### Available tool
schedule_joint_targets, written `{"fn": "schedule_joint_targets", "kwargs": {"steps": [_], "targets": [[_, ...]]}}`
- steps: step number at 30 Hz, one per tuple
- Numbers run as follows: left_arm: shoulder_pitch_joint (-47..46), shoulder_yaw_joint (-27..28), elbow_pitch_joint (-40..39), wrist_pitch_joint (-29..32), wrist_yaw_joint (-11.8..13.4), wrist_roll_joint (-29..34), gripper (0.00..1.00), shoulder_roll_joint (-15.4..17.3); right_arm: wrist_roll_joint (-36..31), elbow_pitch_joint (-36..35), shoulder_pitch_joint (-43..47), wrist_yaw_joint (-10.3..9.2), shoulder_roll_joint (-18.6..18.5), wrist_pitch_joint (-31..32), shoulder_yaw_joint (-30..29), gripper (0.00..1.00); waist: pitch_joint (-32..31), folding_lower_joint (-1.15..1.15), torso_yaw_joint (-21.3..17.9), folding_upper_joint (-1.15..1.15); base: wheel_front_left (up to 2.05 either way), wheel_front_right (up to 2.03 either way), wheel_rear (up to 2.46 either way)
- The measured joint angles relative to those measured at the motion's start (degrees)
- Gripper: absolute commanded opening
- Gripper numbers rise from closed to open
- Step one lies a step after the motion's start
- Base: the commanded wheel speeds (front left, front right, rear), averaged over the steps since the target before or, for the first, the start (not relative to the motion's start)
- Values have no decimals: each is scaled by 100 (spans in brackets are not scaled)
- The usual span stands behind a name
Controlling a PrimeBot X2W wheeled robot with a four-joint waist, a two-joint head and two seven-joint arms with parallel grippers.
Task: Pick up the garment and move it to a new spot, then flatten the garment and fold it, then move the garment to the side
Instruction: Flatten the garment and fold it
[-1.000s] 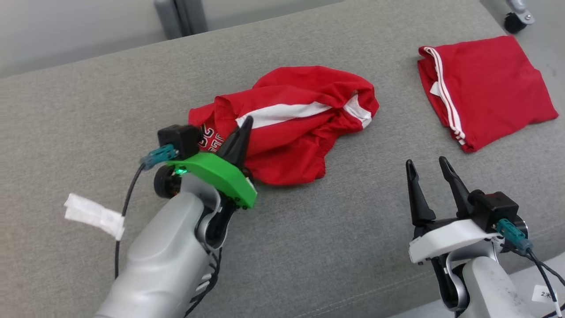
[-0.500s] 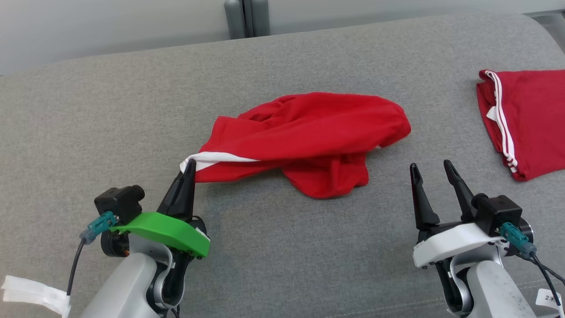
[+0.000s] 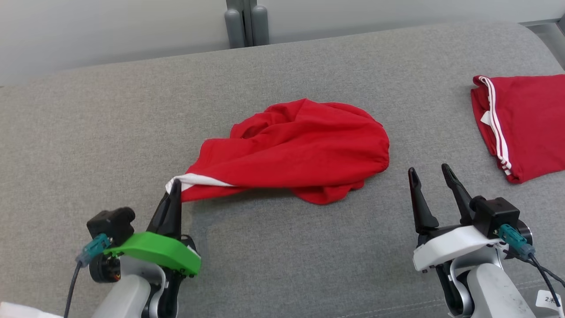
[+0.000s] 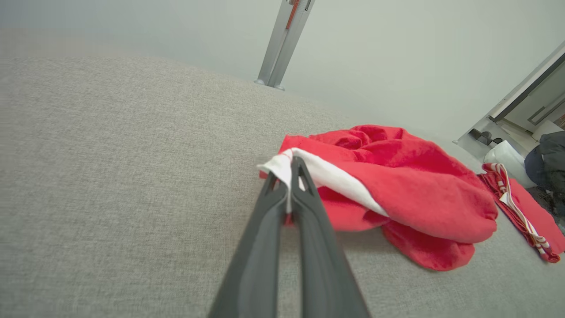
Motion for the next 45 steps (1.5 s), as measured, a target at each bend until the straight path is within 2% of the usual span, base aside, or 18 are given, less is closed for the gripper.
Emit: {"fn": "schedule_joint_targets", "kwargs": {"steps": [5,10,11,12,17,21,28,31,35,38,45], "targets": [[453,176,-93,0,155,219,0,82,-2,-3,87,0,-9,15,-85,100,-50,0,38,0,0,0,0],[585,297,-12,0,12,456,0,34,-13,-30,126,0,-5,65,-115,100,-72,0,137,0,0,0,0],[583,349,10,0,-54,546,45,-12,-14,-43,125,0,-2,66,-105,100,-76,0,154,0,0,0,0],[583,375,41,0,-94,609,100,-48,-14,-54,125,0,-1,69,-94,100,-81,0,165,0,0,0,0],[592,514,258,0,-325,850,100,-331,-13,-83,123,0,-16,100,-79,100,-115,0,216,0,0,0,0],[667,756,207,0,-355,1244,100,-376,-10,-107,124,0,-53,119,-103,100,-138,0,262,0,0,0,0],[976,1528,-493,0,-333,2158,100,-459,-13,-175,185,0,-73,144,-234,100,-181,0,386,0,0,0,0],[1094,1879,-912,-1,-424,2523,100,-577,-13,-186,185,0,-79,219,-221,100,-197,0,433,0,0,0,0],[1186,2260,-1380,-9,-669,2897,100,-766,123,4,147,0,-175,722,-112,100,-189,0,488,0,0,0,0],[1282,2464,-1547,-10,-855,3111,100,-911,468,220,-43,0,-263,1291,1,100,-143,0,515,0,0,0,0],[1334,2629,-1595,-10,-1040,3256,100,-1105,1416,605,-805,0,-511,2276,140,100,37,0,577,0,0,0,0]]}}
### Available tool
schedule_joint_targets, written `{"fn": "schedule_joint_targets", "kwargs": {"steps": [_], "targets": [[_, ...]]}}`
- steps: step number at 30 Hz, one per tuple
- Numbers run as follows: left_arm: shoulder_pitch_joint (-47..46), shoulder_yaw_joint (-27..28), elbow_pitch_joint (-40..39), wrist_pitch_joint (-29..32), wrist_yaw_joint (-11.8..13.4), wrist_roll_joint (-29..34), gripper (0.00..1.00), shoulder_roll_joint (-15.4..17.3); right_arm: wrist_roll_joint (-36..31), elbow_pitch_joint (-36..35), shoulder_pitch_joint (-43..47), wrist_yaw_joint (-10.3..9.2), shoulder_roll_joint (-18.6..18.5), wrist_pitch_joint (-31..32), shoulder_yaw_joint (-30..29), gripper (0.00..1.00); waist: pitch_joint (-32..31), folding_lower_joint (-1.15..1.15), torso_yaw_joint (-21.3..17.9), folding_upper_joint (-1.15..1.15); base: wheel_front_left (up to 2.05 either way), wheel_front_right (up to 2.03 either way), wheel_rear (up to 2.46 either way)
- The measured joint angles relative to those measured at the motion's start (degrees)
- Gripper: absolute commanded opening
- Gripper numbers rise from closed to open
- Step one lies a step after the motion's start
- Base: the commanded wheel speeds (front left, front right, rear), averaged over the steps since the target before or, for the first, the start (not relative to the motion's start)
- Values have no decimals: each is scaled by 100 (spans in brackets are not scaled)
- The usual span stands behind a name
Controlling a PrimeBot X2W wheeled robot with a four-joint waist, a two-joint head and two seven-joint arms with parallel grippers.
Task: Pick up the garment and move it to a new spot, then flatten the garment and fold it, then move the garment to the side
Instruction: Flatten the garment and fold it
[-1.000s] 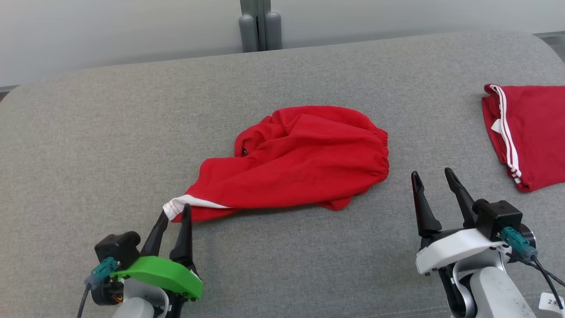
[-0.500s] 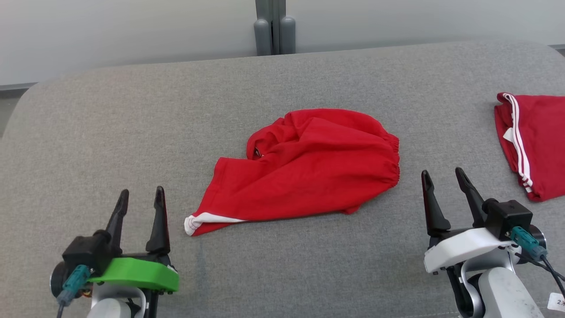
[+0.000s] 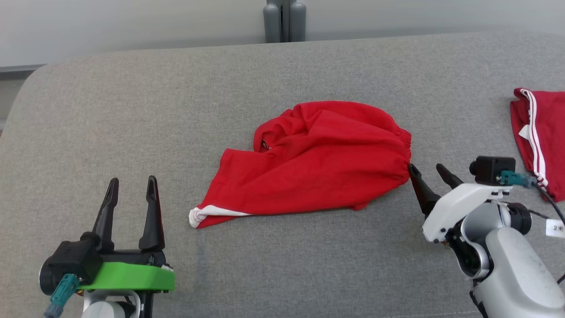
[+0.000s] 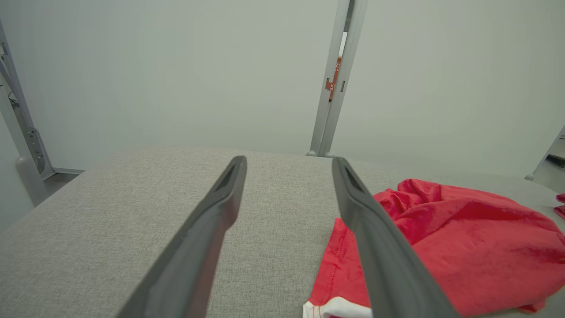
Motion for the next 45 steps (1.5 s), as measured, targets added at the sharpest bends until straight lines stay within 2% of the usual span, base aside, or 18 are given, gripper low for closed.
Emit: {"fn": "schedule_joint_targets", "kwargs": {"steps": [4,10,18,19,20,22,23,28,31,36,40,45], "targets": [[-7,30,48,0,-25,20,100,-48,394,241,-397,-1,-110,415,97,100,116,0,27,0,0,0,0],[-85,33,103,0,-54,82,100,-97,1321,657,-855,0,-57,868,199,100,272,0,74,0,0,0,0],[-185,-107,98,0,-54,84,100,-110,1782,1087,-1130,-1,-112,1070,364,100,375,0,165,0,0,0,0],[-187,-118,96,0,-54,82,100,-109,1817,1120,-1130,-1,-121,1070,409,98,382,0,171,0,0,0,0],[-187,-123,98,0,-54,75,100,-109,1838,1149,-1131,-1,-144,1070,441,87,386,0,175,0,0,0,0],[-187,-127,99,0,-54,67,100,-105,1873,1162,-1138,-1,-207,1012,533,2,389,0,175,0,0,0,0],[-187,-132,99,0,-54,63,100,-104,1864,1147,-1152,-1,-237,927,604,0,389,0,173,0,0,0,0],[-175,-134,98,0,-54,54,100,-91,1724,815,-1150,-1,-422,470,835,0,323,0,157,0,0,0,0],[-137,-143,85,0,-55,54,100,-91,1635,361,-972,-1,-557,292,857,0,240,0,143,0,0,0,0],[-24,-98,54,0,-55,52,100,-85,1351,-655,-244,-1,-637,539,537,0,110,0,75,0,0,0,0],[-3,-110,30,0,-55,51,100,-86,961,-1491,494,-1,-307,1072,-176,0,75,0,21,0,0,0,0],[-3,-163,-5,0,-55,-9,100,-86,424,-2370,1087,-1,372,2117,-916,0,138,0,23,0,0,0,0]]}}
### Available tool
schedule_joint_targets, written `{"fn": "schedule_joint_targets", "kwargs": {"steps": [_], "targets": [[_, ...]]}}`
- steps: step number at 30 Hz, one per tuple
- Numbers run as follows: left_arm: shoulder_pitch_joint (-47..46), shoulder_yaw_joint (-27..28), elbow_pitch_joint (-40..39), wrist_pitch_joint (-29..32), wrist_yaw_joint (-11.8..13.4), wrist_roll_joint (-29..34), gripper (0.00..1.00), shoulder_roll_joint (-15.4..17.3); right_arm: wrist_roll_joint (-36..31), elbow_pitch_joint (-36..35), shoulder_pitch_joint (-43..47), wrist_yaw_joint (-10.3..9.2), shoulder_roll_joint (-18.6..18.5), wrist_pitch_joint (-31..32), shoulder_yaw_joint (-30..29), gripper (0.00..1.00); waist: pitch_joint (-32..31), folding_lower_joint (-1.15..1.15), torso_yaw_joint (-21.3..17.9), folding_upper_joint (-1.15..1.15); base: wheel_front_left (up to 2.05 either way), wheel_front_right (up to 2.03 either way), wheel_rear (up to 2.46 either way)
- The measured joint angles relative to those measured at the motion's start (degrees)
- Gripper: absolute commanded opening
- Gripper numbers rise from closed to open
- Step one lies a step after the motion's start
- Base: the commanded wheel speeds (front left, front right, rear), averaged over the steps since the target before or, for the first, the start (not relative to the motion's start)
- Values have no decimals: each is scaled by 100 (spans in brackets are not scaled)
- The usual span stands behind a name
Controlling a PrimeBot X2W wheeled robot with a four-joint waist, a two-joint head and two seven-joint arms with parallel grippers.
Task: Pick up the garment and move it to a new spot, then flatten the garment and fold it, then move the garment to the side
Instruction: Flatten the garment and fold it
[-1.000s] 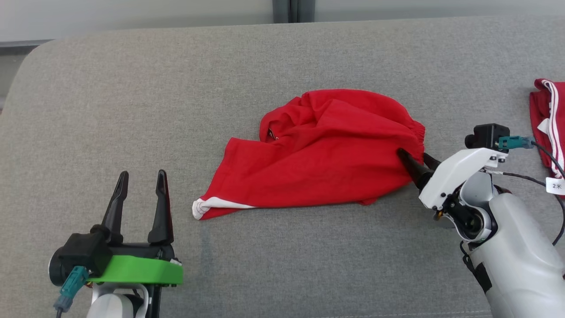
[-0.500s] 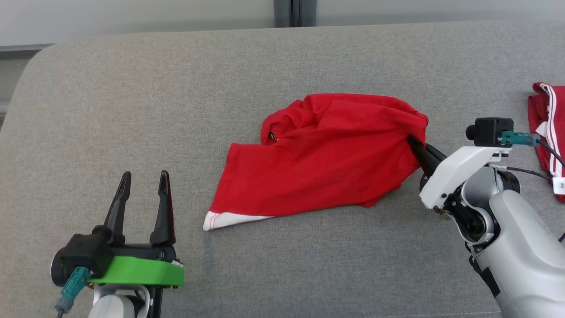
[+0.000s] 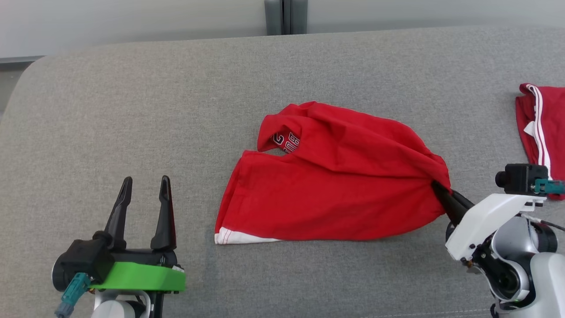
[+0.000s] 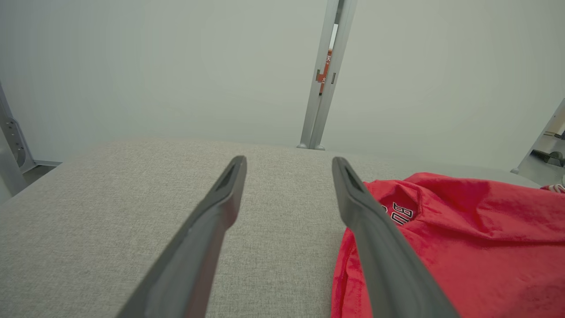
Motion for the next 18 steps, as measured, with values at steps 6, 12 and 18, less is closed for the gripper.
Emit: {"fn": "schedule_joint_targets", "kwargs": {"steps": [6,12,18], "targets": [[-148,-107,-56,0,0,-20,100,-4,-586,492,-862,0,187,700,-492,0,235,0,44,0,0,0,0],[-419,-200,-119,0,0,-57,100,-12,-868,1993,-2257,0,230,611,-643,0,543,0,205,0,0,0,0],[-603,-264,-159,0,0,-98,100,-26,-1126,3164,-3214,0,248,191,-676,0,834,0,460,0,0,0,0]]}}
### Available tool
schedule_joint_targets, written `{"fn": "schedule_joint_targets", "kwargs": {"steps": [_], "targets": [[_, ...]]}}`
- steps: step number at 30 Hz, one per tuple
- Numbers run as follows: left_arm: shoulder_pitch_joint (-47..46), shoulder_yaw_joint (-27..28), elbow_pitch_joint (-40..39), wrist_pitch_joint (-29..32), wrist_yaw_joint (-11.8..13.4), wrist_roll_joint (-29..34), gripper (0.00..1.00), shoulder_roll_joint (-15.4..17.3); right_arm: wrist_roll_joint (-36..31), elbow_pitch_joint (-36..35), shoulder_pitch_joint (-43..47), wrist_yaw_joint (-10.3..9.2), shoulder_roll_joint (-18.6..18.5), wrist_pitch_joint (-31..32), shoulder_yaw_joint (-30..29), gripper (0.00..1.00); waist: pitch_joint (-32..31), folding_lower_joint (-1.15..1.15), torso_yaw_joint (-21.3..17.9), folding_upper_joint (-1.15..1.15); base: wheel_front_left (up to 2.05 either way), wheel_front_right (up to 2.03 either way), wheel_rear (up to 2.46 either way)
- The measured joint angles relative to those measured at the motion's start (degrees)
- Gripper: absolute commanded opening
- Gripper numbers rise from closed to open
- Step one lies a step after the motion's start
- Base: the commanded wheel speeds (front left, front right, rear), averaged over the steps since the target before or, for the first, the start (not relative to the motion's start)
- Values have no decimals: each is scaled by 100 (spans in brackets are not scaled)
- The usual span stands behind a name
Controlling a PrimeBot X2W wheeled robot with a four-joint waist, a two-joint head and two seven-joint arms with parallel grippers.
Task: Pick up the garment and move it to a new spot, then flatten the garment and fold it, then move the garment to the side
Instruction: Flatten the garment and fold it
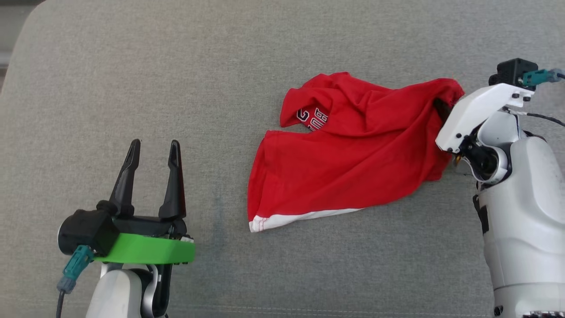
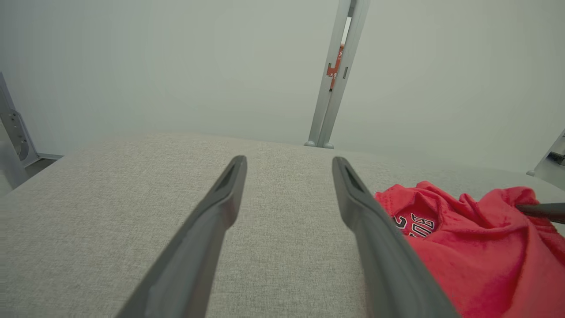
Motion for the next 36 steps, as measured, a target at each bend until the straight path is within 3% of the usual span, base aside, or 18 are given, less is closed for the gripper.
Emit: {"fn": "schedule_joint_targets", "kwargs": {"steps": [10,11,12,17,23,28,36], "targets": [[-163,-70,-38,0,0,-51,100,-20,241,1361,-975,0,9,-850,337,0,352,0,403,0,0,0,0],[-172,-70,-38,0,0,-51,100,-21,290,1425,-1009,0,7,-912,419,26,366,0,421,0,0,0,0],[-179,-66,-38,0,0,-52,100,-23,346,1464,-1033,0,9,-967,514,100,375,0,436,0,0,0,0],[-163,19,-36,0,0,-48,100,-27,493,1240,-1005,0,-25,-1168,1048,100,288,0,426,0,0,0,0],[26,138,-29,1,0,-8,100,-33,713,13,-208,0,-547,-1072,1519,100,37,0,265,0,0,0,0],[187,238,-37,0,0,10,100,-35,809,-1341,878,0,-802,-1022,1257,100,-173,0,56,0,0,0,0],[265,218,-52,0,0,27,100,-36,846,-2460,2068,0,-555,-493,652,100,-384,0,-235,0,0,0,0]]}}
